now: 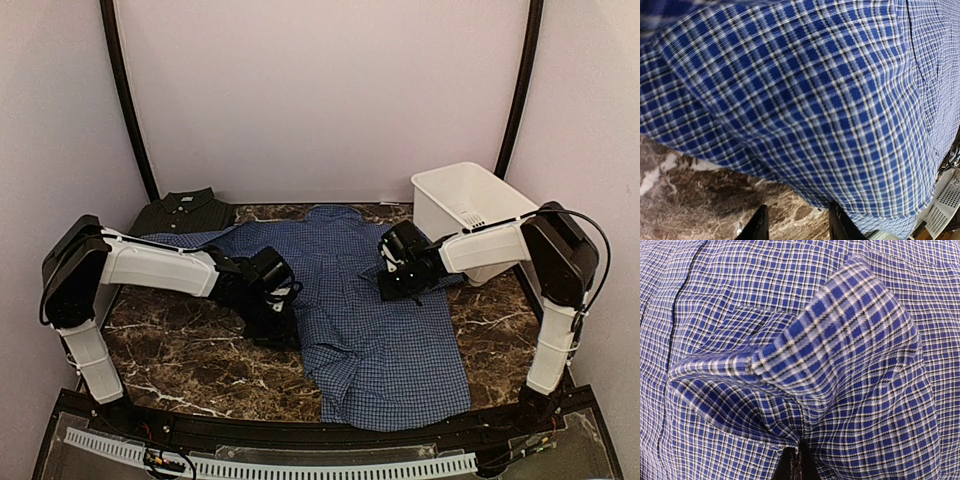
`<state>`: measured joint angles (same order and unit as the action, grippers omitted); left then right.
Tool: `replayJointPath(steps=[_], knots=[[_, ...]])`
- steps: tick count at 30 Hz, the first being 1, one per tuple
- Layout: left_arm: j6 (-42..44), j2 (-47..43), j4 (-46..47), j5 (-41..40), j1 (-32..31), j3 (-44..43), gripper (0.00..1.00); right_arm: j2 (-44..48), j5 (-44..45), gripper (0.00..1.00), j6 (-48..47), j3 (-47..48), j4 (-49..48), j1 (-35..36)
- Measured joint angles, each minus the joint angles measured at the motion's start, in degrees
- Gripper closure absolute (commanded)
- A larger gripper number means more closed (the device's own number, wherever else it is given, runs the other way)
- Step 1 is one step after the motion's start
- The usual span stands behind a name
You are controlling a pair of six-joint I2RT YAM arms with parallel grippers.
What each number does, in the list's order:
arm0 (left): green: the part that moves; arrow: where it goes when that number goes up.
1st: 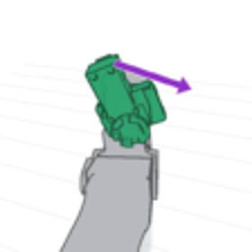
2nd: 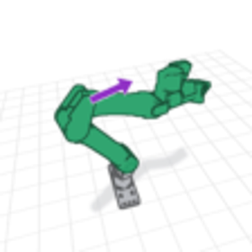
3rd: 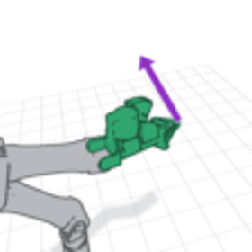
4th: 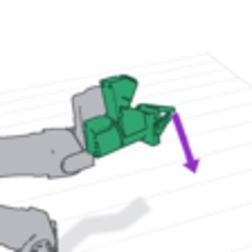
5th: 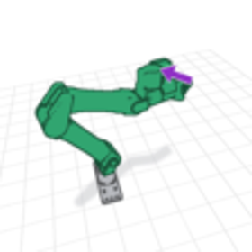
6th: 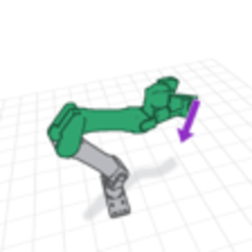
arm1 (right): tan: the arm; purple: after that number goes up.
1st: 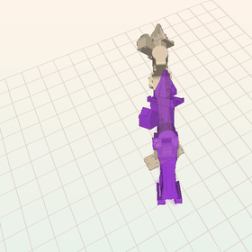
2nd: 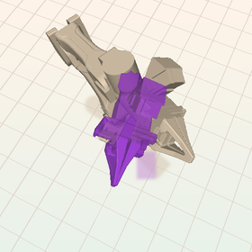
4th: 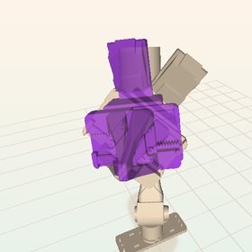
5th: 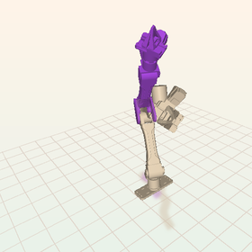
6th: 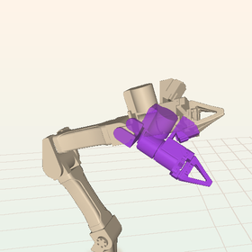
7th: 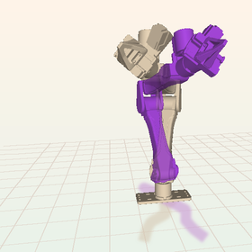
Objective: Fold and stack the long sleeve shirts
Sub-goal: Flatten out the crumpled shirt at the center of the board.
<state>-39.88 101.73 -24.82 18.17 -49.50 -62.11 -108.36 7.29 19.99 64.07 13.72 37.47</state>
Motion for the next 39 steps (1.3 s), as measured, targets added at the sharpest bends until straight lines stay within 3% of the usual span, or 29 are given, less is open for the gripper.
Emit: replayJointPath(steps=[15,21,24,29,39], knots=[[0.5,6.3,-0.5,-2.4,-2.8,-7.2,0.59,-0.1,0.0,1.00,0.0,0.1,0.1,0.0],[0.7,6.7,-1.5,-3.6,-3.4,-7.6,0.73,-0.1,0.0,1.00,0.0,0.1,0.1,0.0],[0.7,6.7,-2.3,-4.6,-3.5,-8.4,0.86,-0.1,0.0,1.00,0.0,0.1,0.1,0.0],[0.7,6.6,-4.2,-7.1,-3.5,-9.1,1.00,-0.1,0.0,1.00,0.0,0.1,0.1,0.0],[-0.3,-1.9,-10.7,-10.5,-3.5,-5.7,1.00,-0.1,0.0,1.00,0.0,0.1,-0.1,0.0]])
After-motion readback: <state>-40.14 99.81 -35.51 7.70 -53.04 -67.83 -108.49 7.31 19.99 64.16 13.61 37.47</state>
